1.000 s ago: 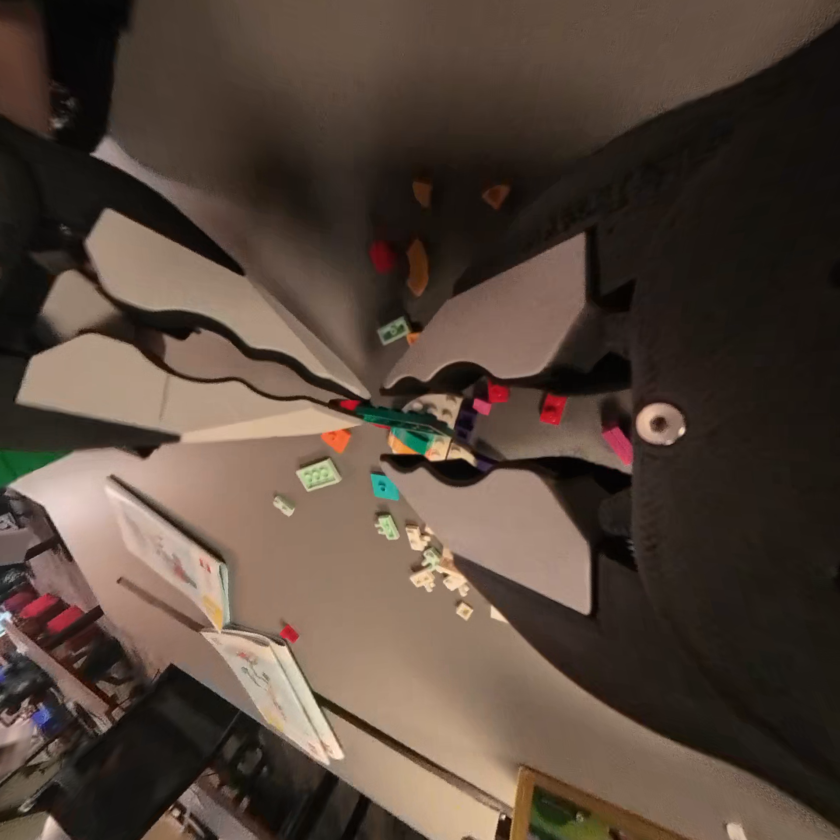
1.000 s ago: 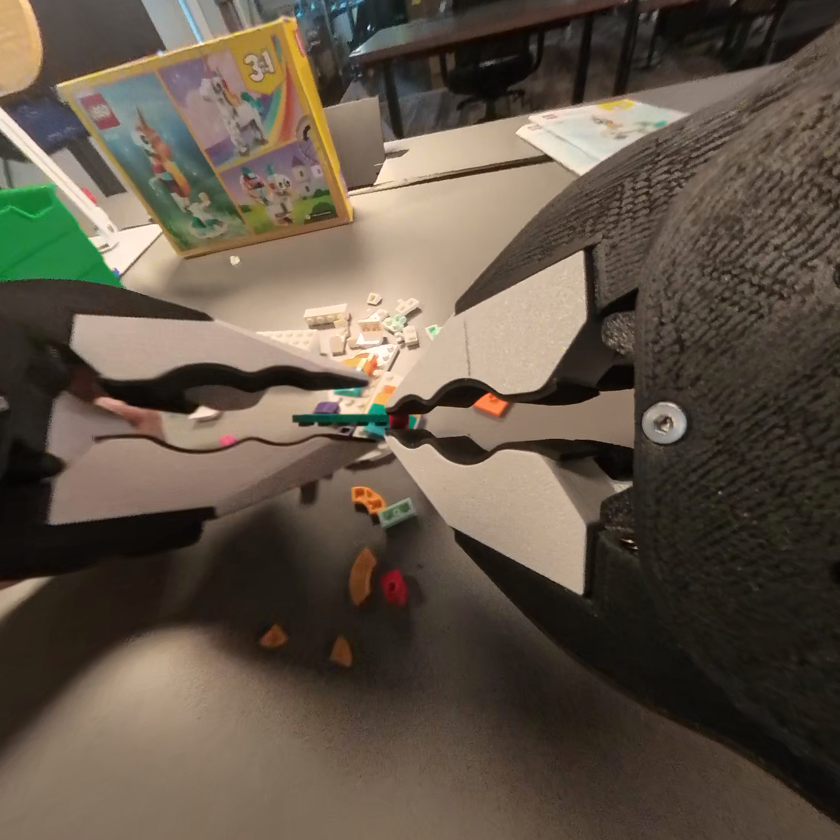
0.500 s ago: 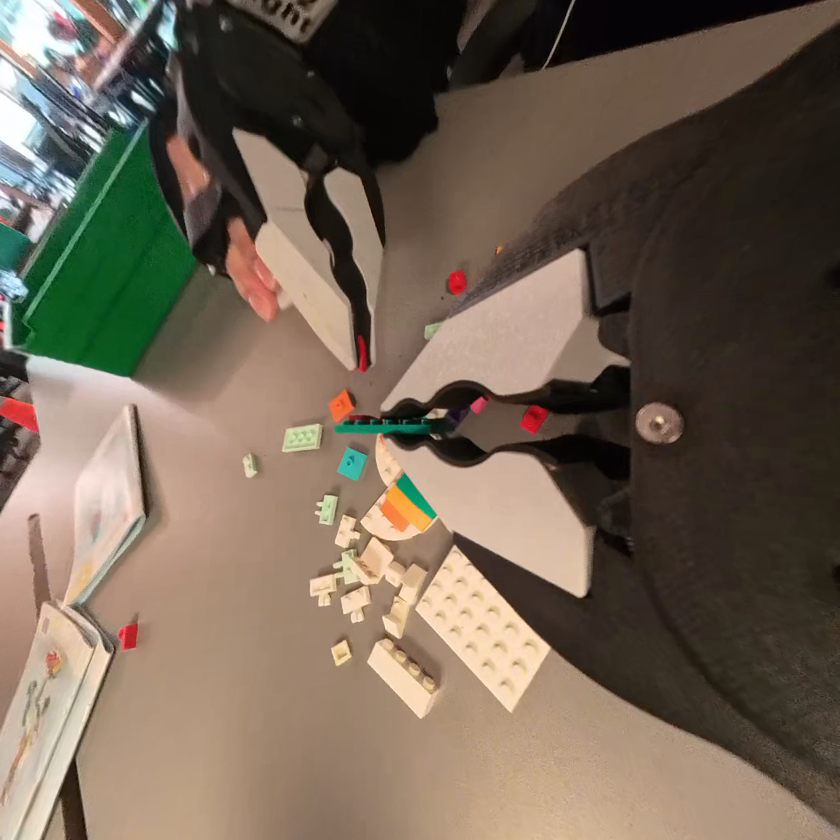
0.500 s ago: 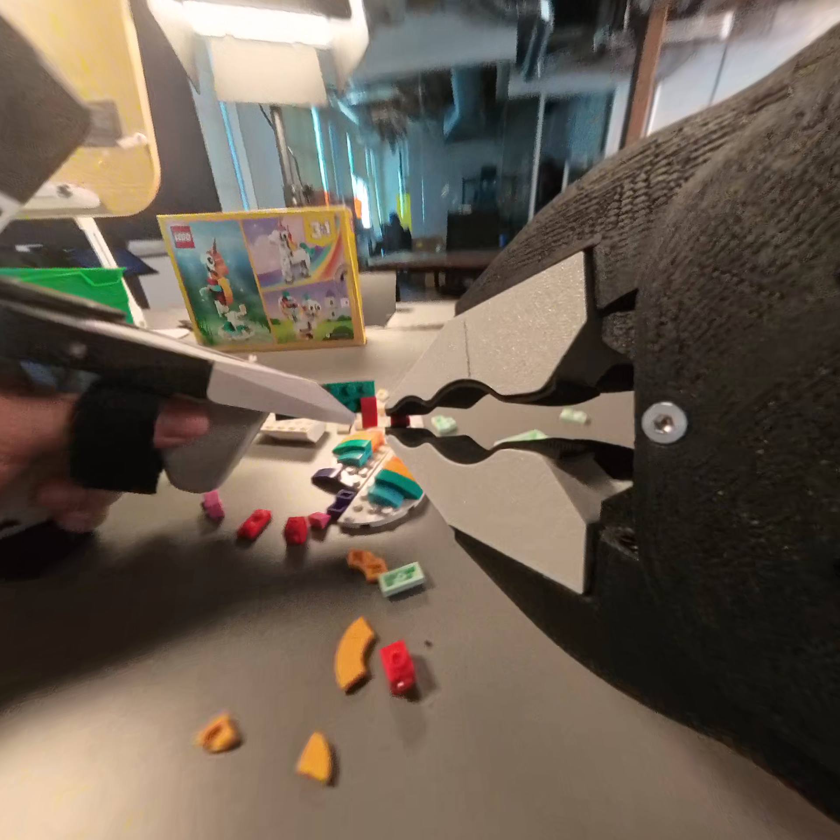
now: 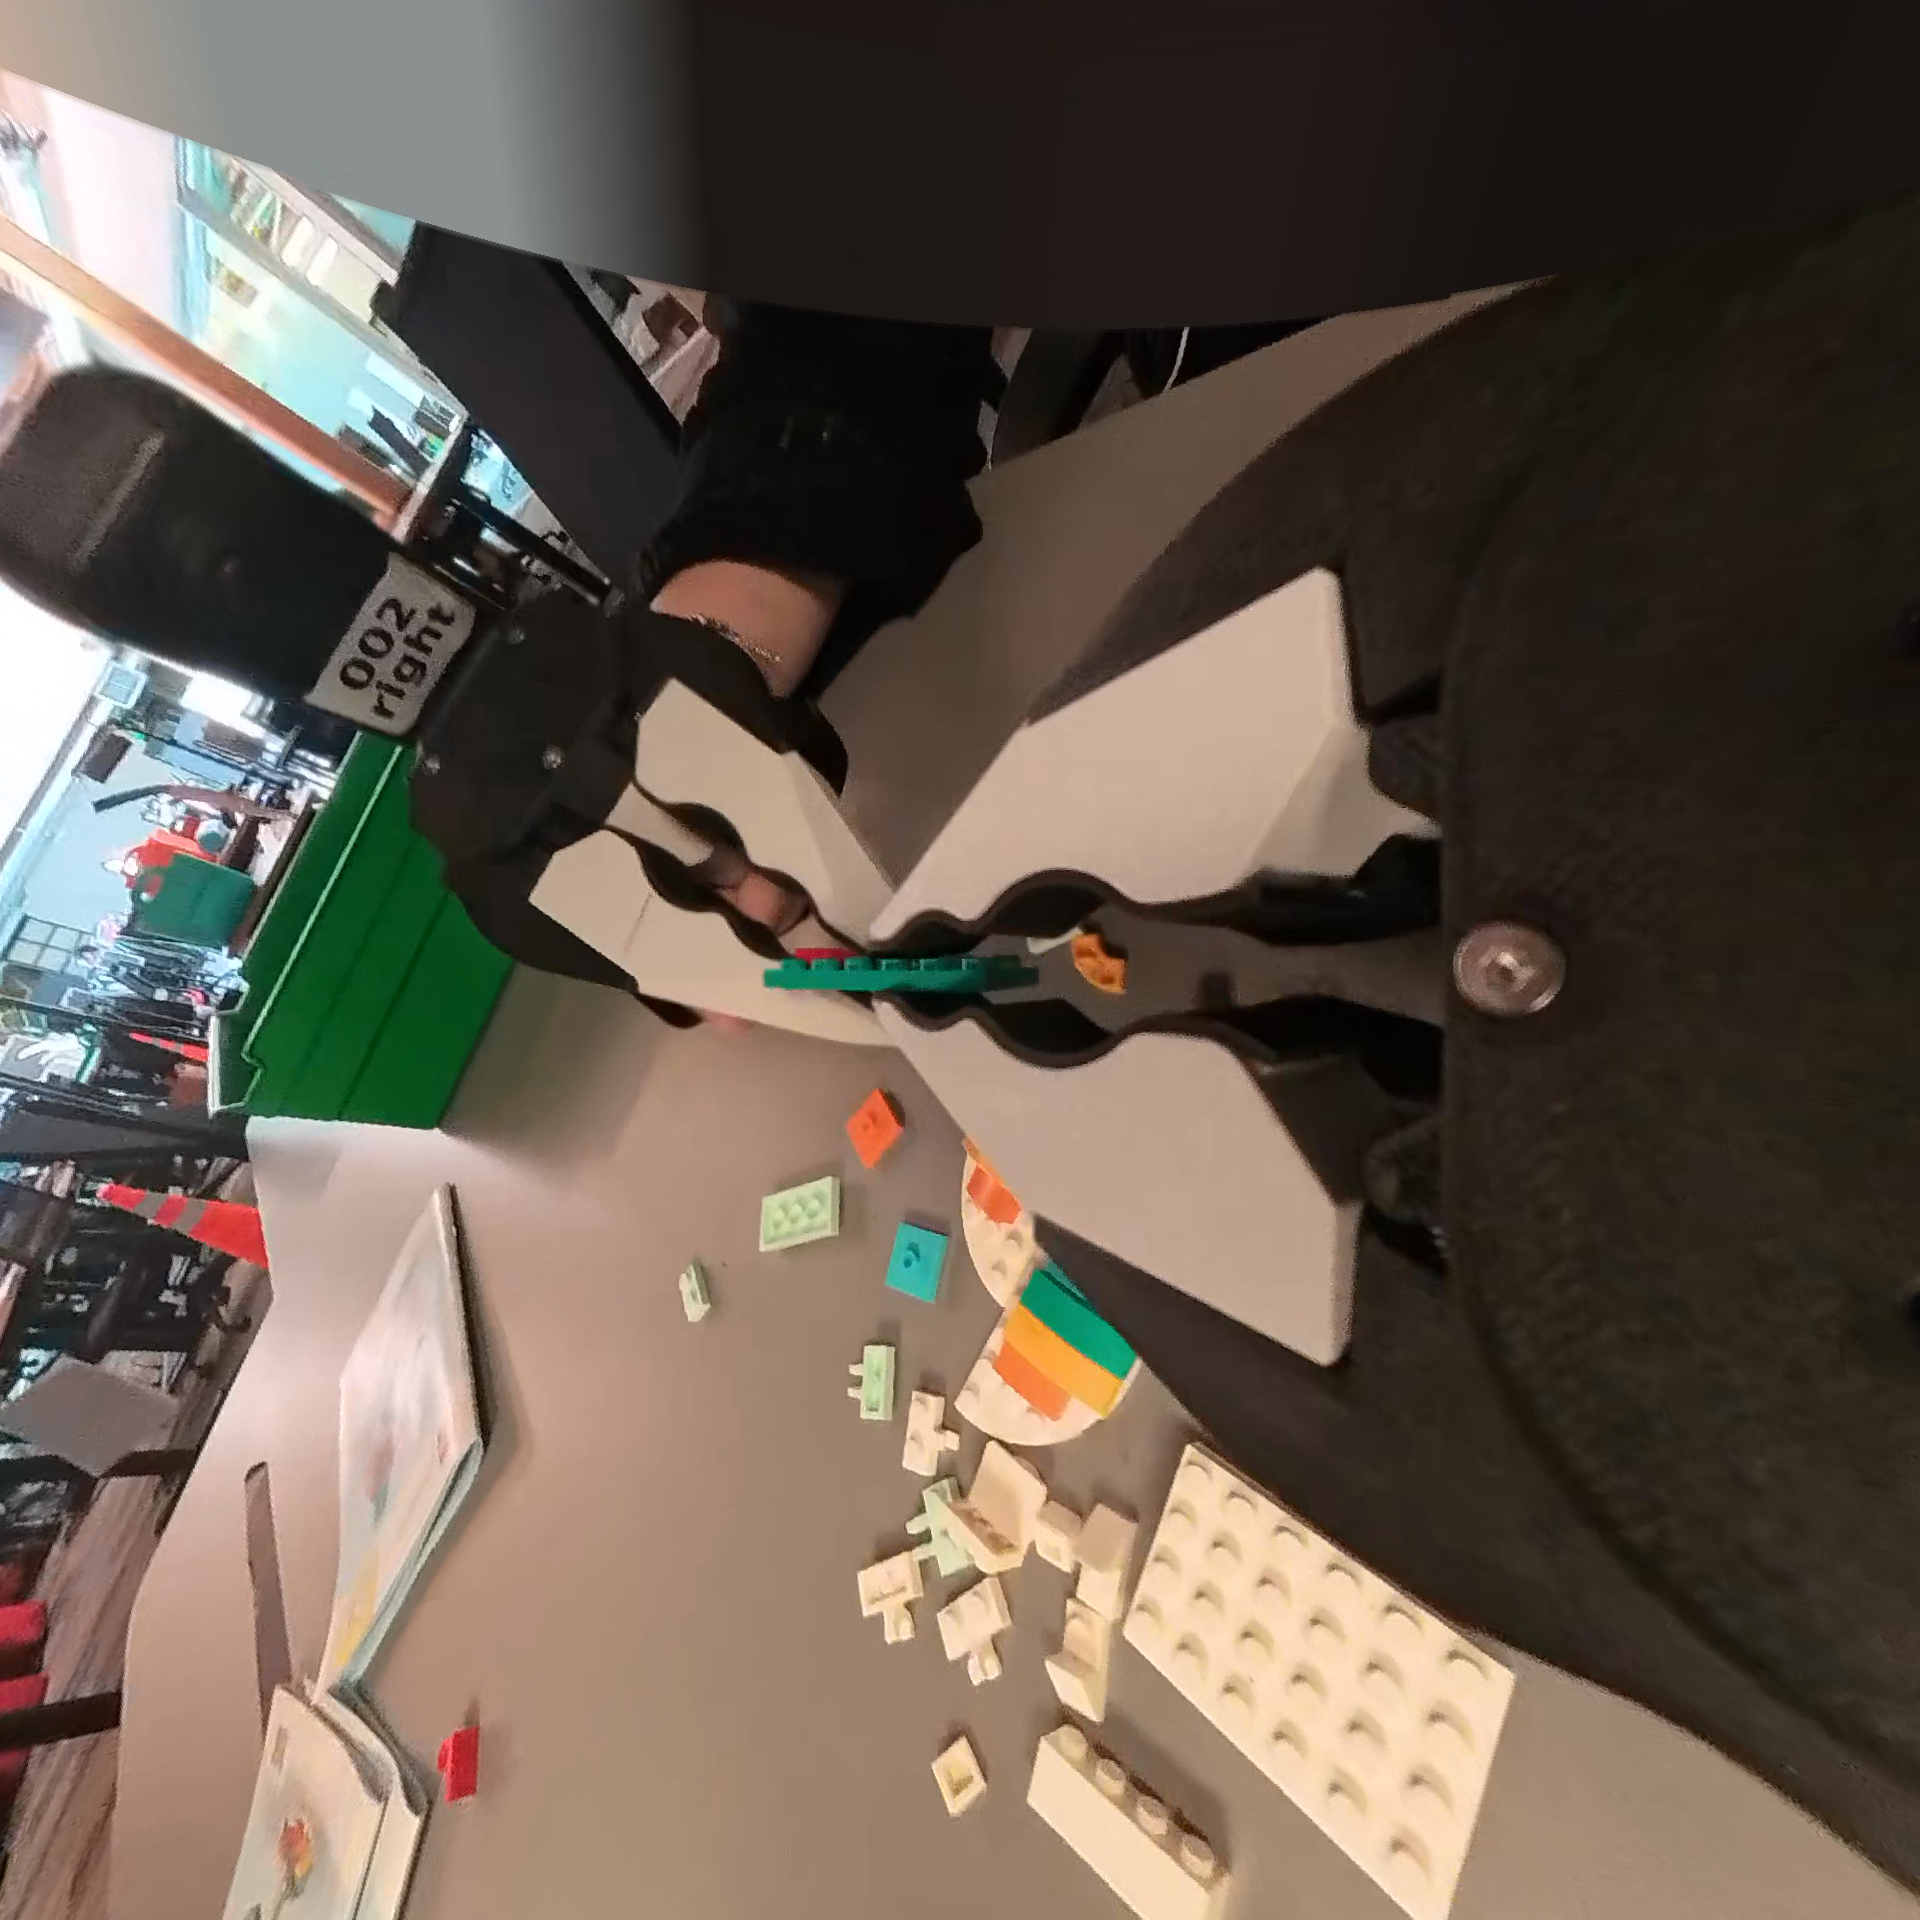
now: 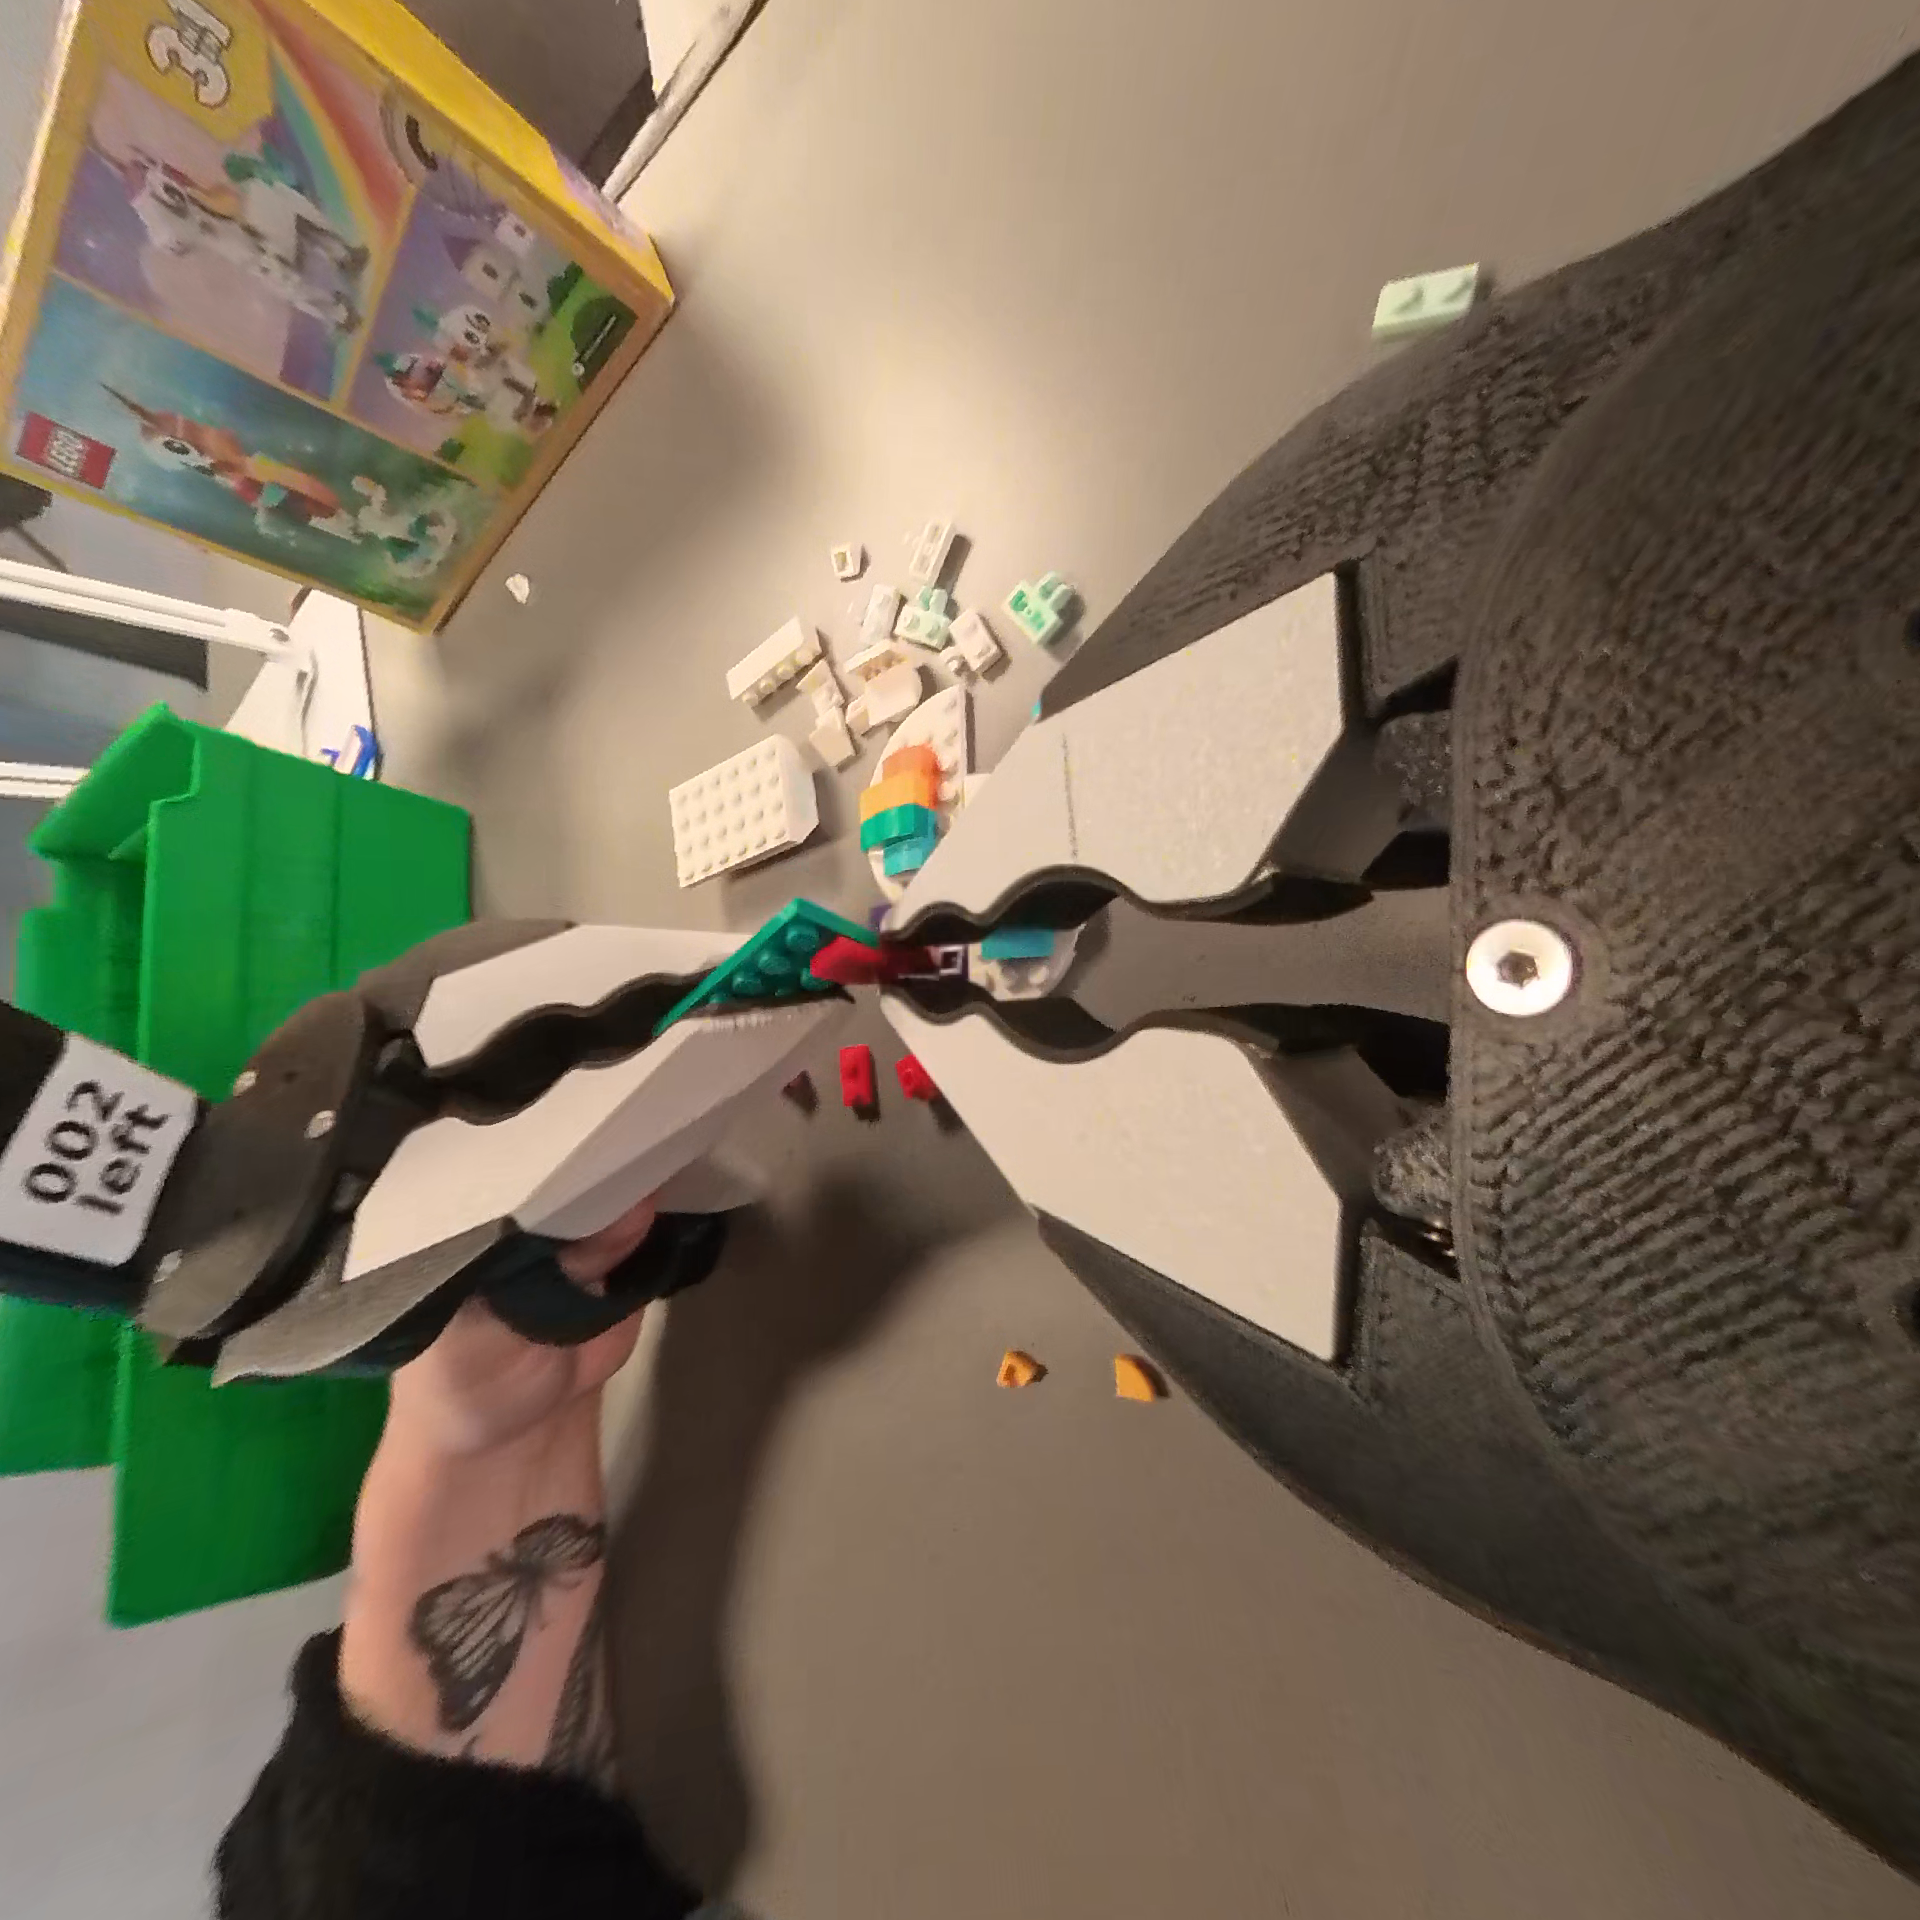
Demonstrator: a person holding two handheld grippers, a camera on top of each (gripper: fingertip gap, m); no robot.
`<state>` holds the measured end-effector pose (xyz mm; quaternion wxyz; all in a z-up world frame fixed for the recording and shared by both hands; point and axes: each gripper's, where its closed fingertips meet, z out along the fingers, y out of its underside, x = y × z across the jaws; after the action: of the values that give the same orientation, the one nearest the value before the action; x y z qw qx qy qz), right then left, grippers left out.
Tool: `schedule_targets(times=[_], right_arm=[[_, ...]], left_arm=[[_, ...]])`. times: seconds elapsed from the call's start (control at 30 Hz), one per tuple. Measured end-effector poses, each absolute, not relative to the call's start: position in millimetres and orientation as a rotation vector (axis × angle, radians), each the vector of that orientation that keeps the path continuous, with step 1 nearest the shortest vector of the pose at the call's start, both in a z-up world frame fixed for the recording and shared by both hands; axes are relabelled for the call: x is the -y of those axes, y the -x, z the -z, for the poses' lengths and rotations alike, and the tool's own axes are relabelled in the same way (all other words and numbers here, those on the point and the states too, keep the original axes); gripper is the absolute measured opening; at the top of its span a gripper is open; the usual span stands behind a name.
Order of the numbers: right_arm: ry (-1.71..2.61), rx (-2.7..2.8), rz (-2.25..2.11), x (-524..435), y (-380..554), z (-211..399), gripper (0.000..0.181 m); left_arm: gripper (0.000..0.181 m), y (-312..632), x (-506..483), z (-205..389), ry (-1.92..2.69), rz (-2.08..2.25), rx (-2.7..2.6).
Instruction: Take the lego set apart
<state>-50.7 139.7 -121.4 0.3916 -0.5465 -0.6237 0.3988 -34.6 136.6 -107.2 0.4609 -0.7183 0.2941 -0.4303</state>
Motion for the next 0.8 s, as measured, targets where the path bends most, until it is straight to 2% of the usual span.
schedule_targets(times=[0.13,0.23,0.37,0.53,0.63,0.8], right_arm=[[1.437,1.548,-1.097,-140.6,50.7,119.9,0.002],[1.398,1.574,-1.127,-131.1,52.5,114.8,0.002],[1.415,1.623,-0.953,-140.7,48.6,125.2,0.002],[1.400,1.751,-0.538,-166.3,33.8,151.4,0.003],[1.412,1.808,-0.482,-165.2,30.7,159.9,0.015],[1.445,1.733,-0.529,-175.8,26.7,153.6,0.028]], left_arm=[[0.003,35.2,-139.7,106.6,1.755,0.981,-0.734],[0.003,57.8,-159.9,130.4,1.872,0.566,-0.772],[0.003,63.3,-163.0,124.6,1.896,0.642,-0.663],[0.003,81.4,-165.2,152.8,2.102,0.565,-0.628],[0.004,85.9,-166.6,162.6,2.147,0.483,-0.648],[0.028,96.9,-176.3,161.8,2.122,0.315,-0.629]])
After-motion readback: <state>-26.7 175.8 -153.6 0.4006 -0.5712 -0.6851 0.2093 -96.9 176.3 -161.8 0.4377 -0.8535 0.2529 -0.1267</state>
